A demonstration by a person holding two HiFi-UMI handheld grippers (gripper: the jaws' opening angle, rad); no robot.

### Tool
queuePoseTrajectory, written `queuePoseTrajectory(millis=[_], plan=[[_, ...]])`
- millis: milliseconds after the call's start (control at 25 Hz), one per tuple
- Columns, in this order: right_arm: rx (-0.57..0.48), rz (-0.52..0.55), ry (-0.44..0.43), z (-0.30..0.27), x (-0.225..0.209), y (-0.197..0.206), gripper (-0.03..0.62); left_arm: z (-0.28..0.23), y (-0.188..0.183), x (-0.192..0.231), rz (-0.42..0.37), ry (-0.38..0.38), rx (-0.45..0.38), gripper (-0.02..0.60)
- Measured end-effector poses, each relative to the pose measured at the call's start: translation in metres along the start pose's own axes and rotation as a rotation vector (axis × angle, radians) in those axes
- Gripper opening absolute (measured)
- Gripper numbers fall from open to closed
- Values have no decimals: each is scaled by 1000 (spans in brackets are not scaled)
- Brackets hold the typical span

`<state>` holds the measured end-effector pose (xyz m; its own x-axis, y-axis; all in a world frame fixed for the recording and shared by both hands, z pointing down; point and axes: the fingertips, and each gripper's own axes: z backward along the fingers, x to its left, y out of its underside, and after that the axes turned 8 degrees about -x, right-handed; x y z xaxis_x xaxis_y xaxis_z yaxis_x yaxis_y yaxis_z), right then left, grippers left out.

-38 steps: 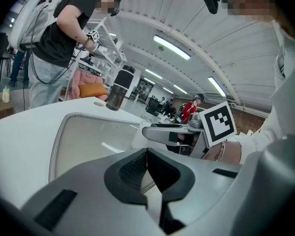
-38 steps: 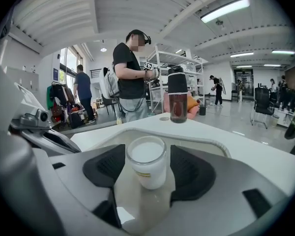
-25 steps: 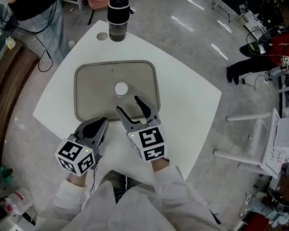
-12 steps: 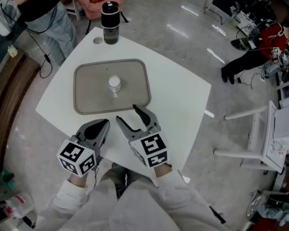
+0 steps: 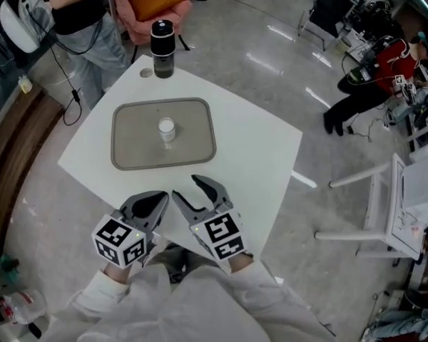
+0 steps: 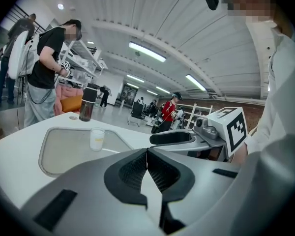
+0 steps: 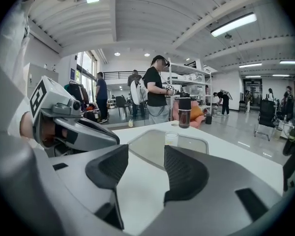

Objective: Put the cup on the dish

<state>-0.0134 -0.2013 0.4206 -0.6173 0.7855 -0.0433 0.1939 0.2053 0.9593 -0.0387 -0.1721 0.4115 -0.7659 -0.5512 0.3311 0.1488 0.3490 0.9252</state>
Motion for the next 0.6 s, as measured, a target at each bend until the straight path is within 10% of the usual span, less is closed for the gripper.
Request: queuePoseTrajectory(millis=[600], plan=[[22,59,-29,42,20,8,23,30,20,-25,19,-18,19,9]])
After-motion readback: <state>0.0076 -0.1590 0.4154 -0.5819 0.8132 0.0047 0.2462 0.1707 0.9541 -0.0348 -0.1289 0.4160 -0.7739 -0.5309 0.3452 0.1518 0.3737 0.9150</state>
